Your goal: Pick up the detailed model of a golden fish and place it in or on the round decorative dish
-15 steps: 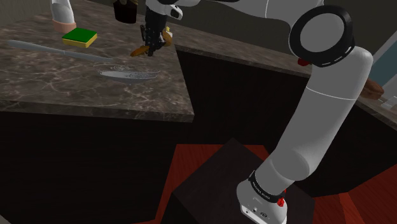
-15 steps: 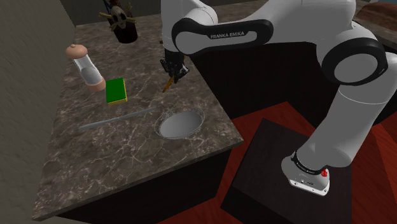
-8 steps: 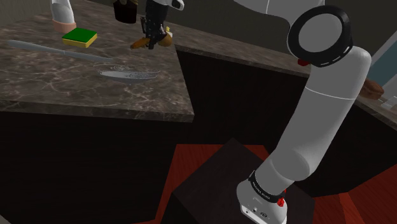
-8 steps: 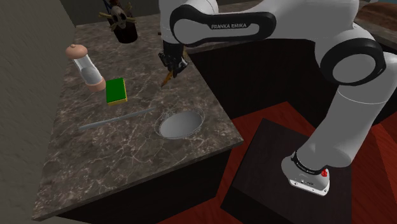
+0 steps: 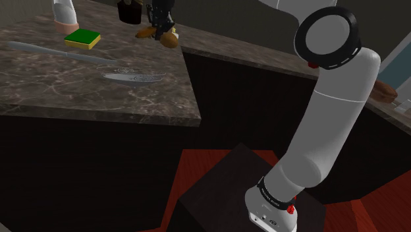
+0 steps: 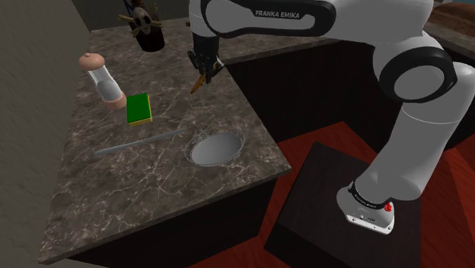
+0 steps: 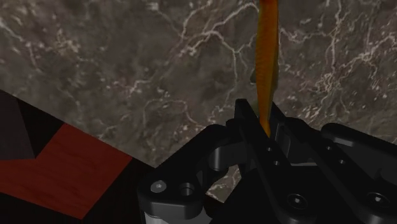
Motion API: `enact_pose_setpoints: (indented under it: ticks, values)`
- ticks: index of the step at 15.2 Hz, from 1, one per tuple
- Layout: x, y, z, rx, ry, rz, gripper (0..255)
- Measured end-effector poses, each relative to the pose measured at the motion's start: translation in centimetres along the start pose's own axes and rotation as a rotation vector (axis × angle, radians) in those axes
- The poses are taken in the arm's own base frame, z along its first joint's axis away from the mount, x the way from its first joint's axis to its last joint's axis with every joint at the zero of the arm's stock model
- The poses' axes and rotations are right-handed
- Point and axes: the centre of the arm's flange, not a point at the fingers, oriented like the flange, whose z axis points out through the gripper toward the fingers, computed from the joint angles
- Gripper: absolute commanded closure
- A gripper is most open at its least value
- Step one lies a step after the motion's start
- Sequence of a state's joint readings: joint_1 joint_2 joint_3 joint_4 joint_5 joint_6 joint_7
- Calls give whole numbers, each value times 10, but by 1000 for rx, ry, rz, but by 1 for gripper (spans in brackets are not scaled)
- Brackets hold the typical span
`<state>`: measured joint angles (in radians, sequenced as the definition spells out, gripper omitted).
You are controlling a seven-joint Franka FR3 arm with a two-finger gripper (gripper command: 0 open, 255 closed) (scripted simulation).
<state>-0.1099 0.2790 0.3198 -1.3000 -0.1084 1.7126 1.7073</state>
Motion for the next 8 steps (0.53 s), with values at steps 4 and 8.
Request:
enact_pose_setpoints:
  ticks: [4, 8]
  values:
    - [0, -4, -22, 0, 0, 0, 255]
    - [0, -7, -42, 0, 0, 0, 255]
